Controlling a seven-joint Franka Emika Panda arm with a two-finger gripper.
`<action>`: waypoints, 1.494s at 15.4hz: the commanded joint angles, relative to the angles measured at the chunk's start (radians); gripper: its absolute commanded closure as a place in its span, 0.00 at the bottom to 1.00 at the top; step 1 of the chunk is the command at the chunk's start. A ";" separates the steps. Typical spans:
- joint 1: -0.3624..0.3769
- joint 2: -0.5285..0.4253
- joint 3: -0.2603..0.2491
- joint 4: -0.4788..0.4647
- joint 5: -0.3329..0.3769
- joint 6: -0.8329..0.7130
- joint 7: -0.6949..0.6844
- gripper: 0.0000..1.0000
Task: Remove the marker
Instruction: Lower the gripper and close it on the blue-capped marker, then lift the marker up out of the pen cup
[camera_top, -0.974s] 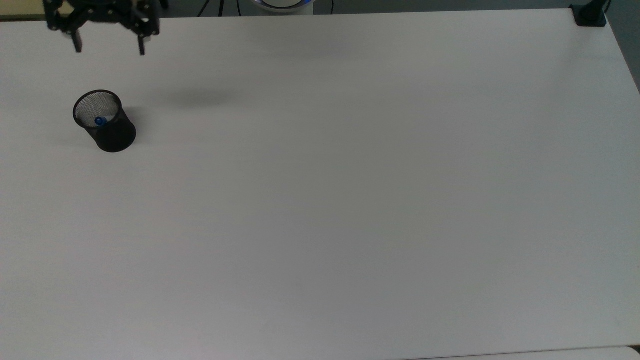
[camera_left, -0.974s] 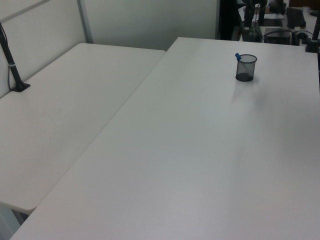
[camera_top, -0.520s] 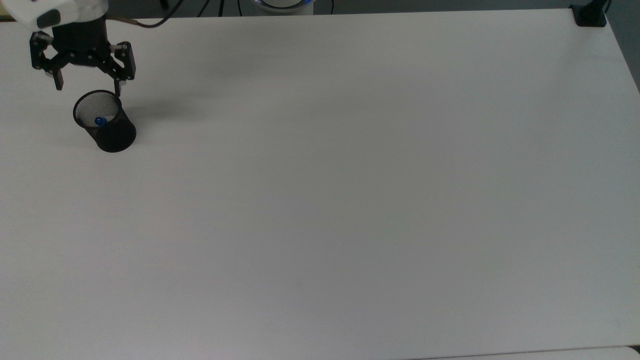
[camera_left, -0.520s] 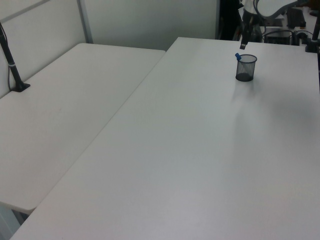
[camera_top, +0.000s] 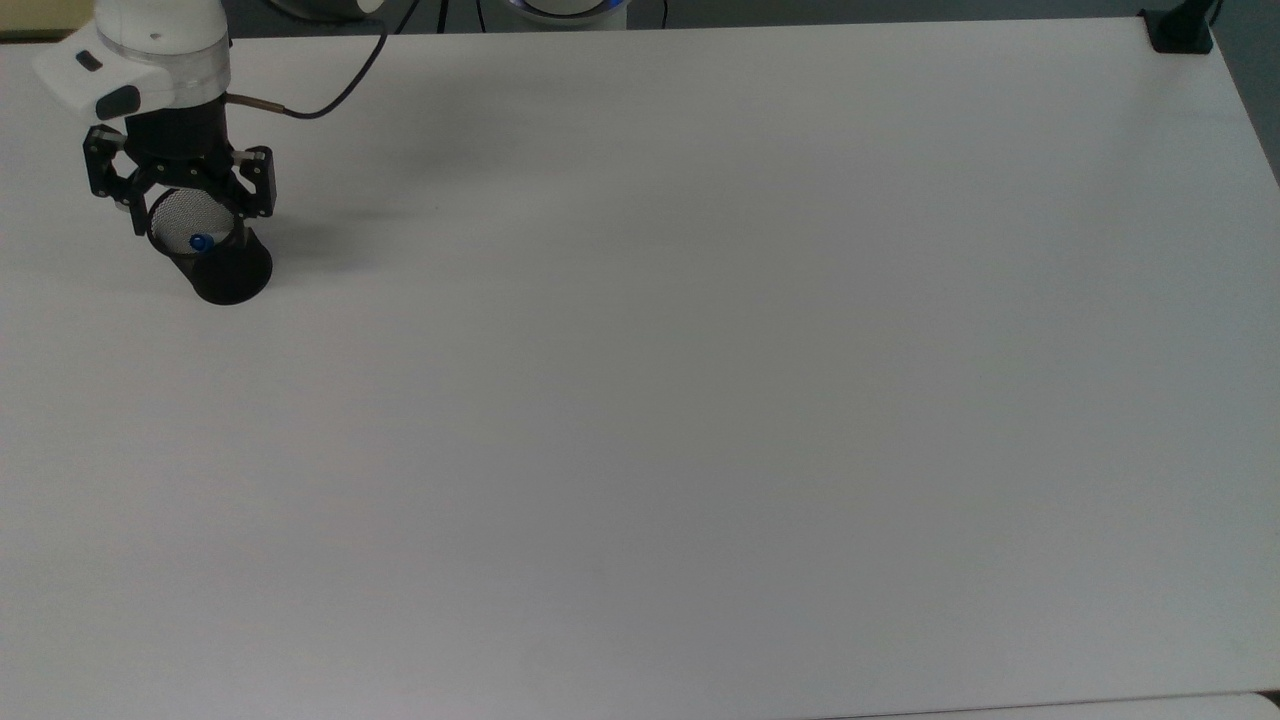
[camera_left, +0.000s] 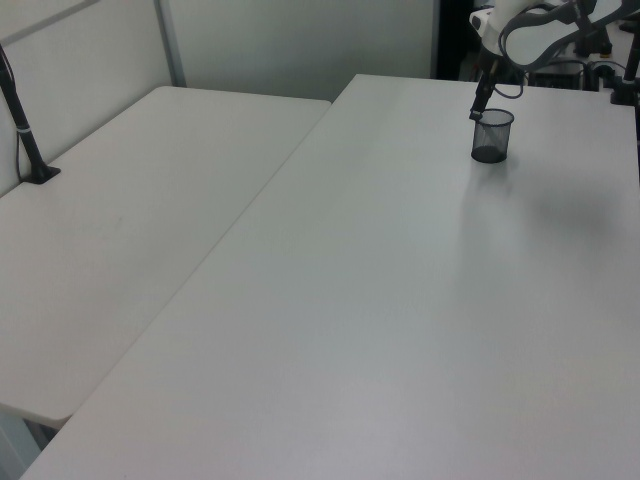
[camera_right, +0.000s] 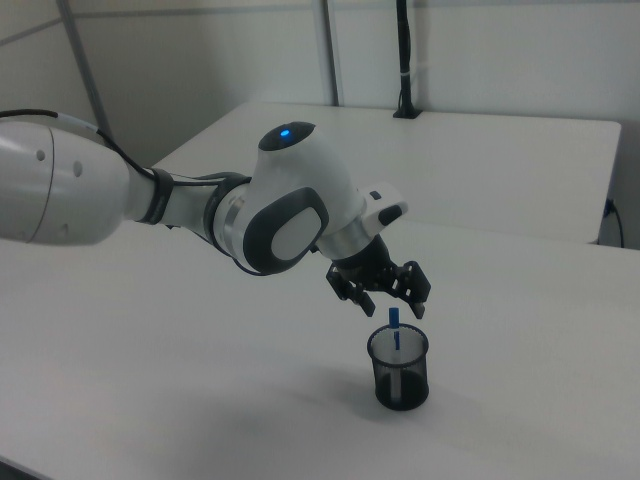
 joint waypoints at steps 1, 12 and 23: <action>0.003 0.005 -0.005 -0.009 0.038 0.032 -0.009 0.41; 0.000 -0.026 -0.005 -0.003 0.077 0.021 -0.011 1.00; -0.003 -0.205 0.007 0.210 0.160 -0.400 0.024 1.00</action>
